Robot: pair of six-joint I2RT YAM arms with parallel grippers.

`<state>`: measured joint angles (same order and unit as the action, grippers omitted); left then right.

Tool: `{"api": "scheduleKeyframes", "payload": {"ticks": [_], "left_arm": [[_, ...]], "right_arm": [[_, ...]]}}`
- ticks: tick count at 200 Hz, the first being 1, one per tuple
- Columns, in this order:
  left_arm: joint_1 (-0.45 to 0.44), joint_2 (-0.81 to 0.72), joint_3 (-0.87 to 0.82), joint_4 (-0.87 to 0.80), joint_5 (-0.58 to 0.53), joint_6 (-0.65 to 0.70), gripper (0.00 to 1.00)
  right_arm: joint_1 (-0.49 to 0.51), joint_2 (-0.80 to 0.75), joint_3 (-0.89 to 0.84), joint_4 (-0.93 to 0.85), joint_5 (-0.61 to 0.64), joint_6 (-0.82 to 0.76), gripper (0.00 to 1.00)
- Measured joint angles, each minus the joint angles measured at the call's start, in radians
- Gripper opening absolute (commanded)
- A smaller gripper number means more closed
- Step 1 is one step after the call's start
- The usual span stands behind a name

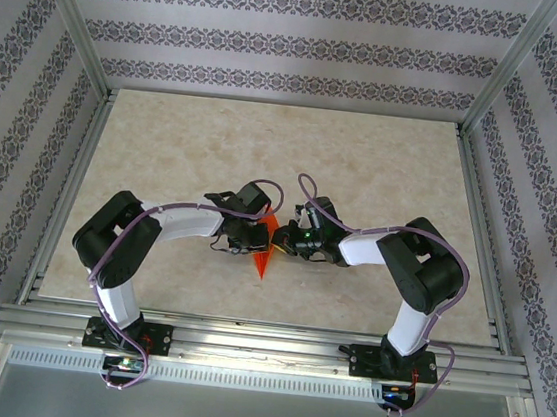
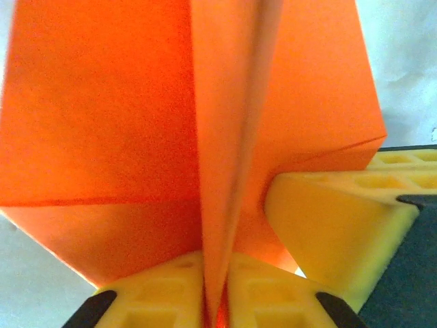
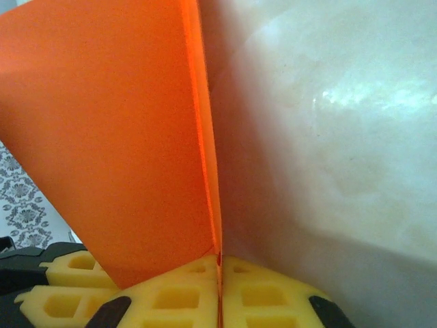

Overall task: Fold a paper plane with a square sheet of paper (pick it up from the middle)
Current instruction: Move the paper plane to the center of the table.

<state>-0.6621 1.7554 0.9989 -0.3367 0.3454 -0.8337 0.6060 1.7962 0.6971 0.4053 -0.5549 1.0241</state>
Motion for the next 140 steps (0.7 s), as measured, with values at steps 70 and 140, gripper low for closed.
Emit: {"api": "scheduleKeyframes", "payload": {"ticks": [70, 140], "left_arm": [[0.0, 0.027, 0.066, -0.031, -0.013, 0.048, 0.09], [0.0, 0.107, 0.179, -0.125, -0.027, 0.11, 0.11]], "right_arm": [[-0.069, -0.181, -0.058, -0.064, -0.002, -0.036, 0.23], [-0.2, -0.418, -0.161, -0.217, 0.068, -0.12, 0.24]]}}
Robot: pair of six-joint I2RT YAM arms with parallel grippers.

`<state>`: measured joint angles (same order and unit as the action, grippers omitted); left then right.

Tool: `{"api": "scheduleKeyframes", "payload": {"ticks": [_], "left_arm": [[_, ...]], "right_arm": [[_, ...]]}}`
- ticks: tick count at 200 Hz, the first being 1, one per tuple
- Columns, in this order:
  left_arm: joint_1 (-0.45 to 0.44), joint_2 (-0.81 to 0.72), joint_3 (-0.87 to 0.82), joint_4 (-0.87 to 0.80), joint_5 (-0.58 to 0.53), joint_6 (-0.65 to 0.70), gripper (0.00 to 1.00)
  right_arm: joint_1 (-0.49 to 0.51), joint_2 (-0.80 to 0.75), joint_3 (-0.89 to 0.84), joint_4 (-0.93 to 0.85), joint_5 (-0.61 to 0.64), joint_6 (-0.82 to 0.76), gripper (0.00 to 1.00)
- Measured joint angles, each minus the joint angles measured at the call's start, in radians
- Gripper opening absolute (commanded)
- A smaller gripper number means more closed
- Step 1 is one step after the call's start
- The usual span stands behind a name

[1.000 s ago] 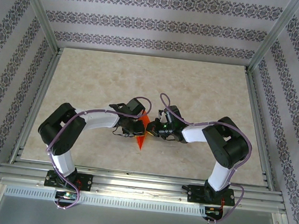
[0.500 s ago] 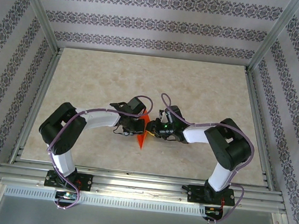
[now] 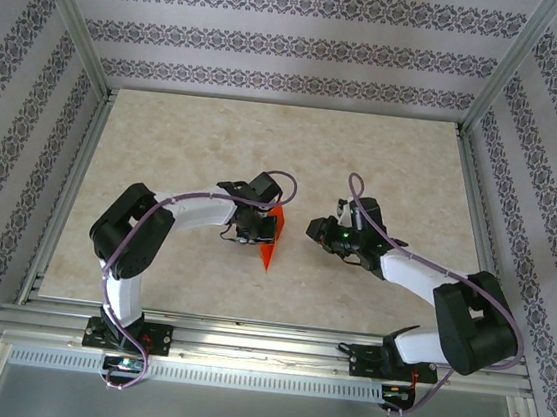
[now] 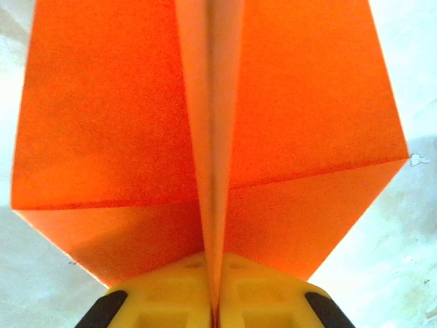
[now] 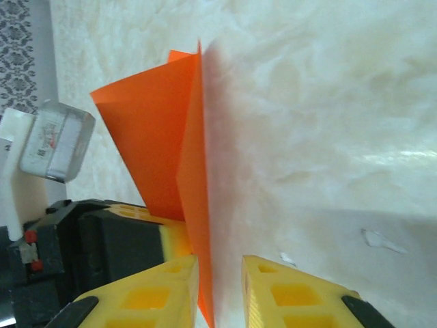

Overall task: Fold a paper plane with a square sheet of paper (pick it up from the middle)
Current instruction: Move the paper plane to the center of the table.

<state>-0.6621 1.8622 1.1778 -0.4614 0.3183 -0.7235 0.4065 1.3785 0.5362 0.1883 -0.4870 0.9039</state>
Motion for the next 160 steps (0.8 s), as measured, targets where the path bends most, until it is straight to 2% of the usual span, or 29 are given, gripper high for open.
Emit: {"api": "scheduleKeyframes", "payload": {"ticks": [26, 85, 160], "left_arm": [[0.0, 0.005, 0.019, -0.028, -0.012, 0.017, 0.13], [-0.005, 0.031, 0.073, -0.103, -0.03, 0.066, 0.05], [-0.006, 0.038, 0.138, -0.211, -0.118, 0.099, 0.06]], "right_arm": [[-0.012, -0.007, -0.015, -0.027, 0.006, -0.014, 0.24], [-0.012, -0.007, -0.022, -0.038, 0.009, -0.018, 0.23], [-0.012, 0.0, -0.036, -0.032, 0.009, -0.017, 0.23]]}}
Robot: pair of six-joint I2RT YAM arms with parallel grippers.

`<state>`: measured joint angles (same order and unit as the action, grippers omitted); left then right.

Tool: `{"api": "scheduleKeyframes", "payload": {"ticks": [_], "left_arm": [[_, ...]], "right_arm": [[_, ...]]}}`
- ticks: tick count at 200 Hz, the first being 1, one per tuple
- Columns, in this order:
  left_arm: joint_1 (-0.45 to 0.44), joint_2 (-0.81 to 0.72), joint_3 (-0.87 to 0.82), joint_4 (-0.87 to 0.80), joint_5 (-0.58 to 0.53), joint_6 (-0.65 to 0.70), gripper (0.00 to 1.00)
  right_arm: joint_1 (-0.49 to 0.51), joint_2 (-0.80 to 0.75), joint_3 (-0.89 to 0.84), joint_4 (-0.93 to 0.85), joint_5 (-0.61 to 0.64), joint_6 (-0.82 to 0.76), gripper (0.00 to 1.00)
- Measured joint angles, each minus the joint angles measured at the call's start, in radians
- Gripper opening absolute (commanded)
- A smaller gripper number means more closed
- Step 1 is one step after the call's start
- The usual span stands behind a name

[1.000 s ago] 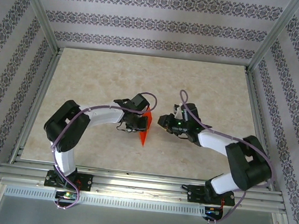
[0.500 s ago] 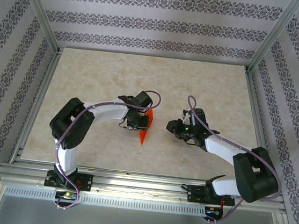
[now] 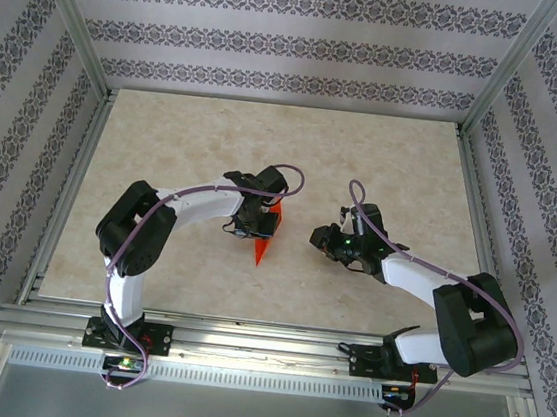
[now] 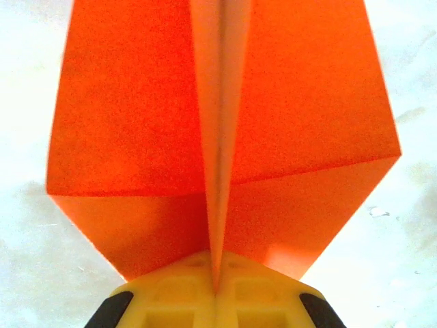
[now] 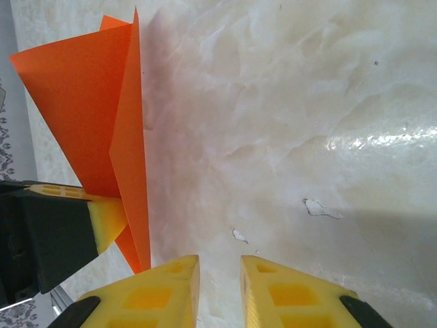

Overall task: Fold a paper plane with a square sheet of paper (pick it up from the middle)
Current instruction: Move the paper plane to the center of the table.

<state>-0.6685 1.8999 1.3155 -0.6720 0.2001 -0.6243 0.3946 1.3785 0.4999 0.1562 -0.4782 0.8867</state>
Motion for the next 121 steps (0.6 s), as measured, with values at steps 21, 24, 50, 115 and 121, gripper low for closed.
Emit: {"api": "scheduleKeyframes", "payload": {"ticks": [21, 24, 50, 115, 121], "left_arm": [[0.0, 0.012, 0.0, -0.011, -0.014, 0.0, 0.06], [0.0, 0.014, 0.0, -0.013, -0.016, 0.0, 0.06], [0.0, 0.024, 0.0, -0.018, -0.023, 0.0, 0.09], [0.0, 0.027, 0.0, -0.018, -0.022, -0.003, 0.13], [0.0, 0.03, 0.0, -0.018, -0.021, -0.003, 0.13]], "right_arm": [[0.0, 0.013, 0.0, 0.004, 0.0, 0.0, 0.23], [0.0, 0.014, 0.0, 0.005, 0.0, 0.0, 0.23], [0.0, 0.021, 0.0, 0.005, 0.0, 0.0, 0.23], [0.0, 0.024, 0.0, 0.012, 0.0, 0.0, 0.23], [0.0, 0.025, 0.0, 0.012, 0.0, 0.0, 0.23]]}}
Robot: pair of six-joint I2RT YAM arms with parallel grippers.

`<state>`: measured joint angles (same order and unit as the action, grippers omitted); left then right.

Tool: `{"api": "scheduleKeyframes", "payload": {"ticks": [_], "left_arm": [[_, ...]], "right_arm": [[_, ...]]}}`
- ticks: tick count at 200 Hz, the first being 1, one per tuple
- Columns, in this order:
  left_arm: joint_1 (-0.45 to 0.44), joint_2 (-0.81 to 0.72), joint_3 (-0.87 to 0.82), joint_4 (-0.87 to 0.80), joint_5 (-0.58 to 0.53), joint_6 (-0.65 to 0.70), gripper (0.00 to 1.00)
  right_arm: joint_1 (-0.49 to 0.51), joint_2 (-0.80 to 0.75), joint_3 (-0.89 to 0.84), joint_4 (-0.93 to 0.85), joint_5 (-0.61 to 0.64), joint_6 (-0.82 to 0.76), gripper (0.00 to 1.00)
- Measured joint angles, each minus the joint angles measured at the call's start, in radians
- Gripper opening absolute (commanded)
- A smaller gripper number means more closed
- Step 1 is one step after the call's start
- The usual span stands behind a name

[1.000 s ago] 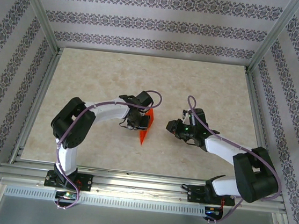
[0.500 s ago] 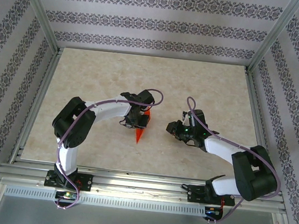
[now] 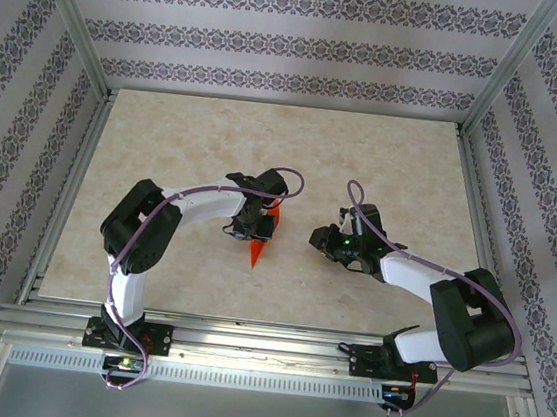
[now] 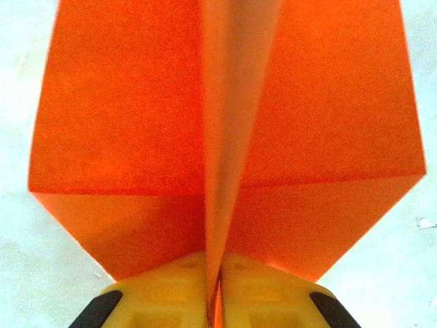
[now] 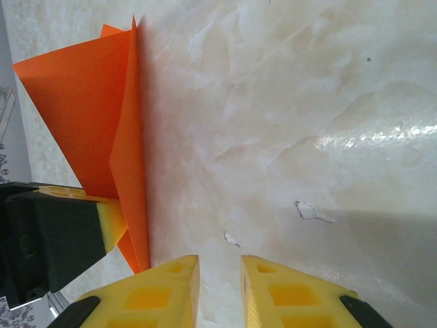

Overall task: Fold a paper plane with a square sheet of paper (pick it up from the middle)
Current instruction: Move the paper plane to the center of the table.

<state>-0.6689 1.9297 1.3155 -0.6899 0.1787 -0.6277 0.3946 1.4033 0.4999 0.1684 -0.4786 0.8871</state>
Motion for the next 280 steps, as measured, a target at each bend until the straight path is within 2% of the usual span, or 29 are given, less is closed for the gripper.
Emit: {"api": "scheduleKeyframes", "payload": {"ticks": [55, 114, 128, 159, 180, 280], "left_arm": [[0.0, 0.019, 0.0, 0.001, 0.003, -0.001, 0.17], [-0.022, 0.034, 0.01, 0.0, -0.038, -0.029, 0.25], [-0.029, 0.039, 0.017, 0.0, -0.053, -0.041, 0.3], [-0.039, 0.052, 0.033, 0.001, -0.079, -0.084, 0.34], [-0.039, 0.059, 0.043, 0.003, -0.083, -0.119, 0.41], [-0.063, 0.107, 0.107, 0.013, -0.221, -0.298, 0.47]], "right_arm": [[0.0, 0.014, 0.0, 0.001, 0.0, 0.0, 0.23], [0.0, 0.027, 0.0, 0.008, -0.001, 0.0, 0.23], [0.0, 0.027, 0.0, 0.008, -0.002, 0.0, 0.24], [0.0, 0.026, 0.0, 0.007, -0.013, -0.005, 0.24], [-0.013, 0.026, 0.0, 0.007, -0.032, -0.014, 0.24], [-0.097, 0.021, 0.006, -0.015, -0.165, -0.103, 0.25]]}}
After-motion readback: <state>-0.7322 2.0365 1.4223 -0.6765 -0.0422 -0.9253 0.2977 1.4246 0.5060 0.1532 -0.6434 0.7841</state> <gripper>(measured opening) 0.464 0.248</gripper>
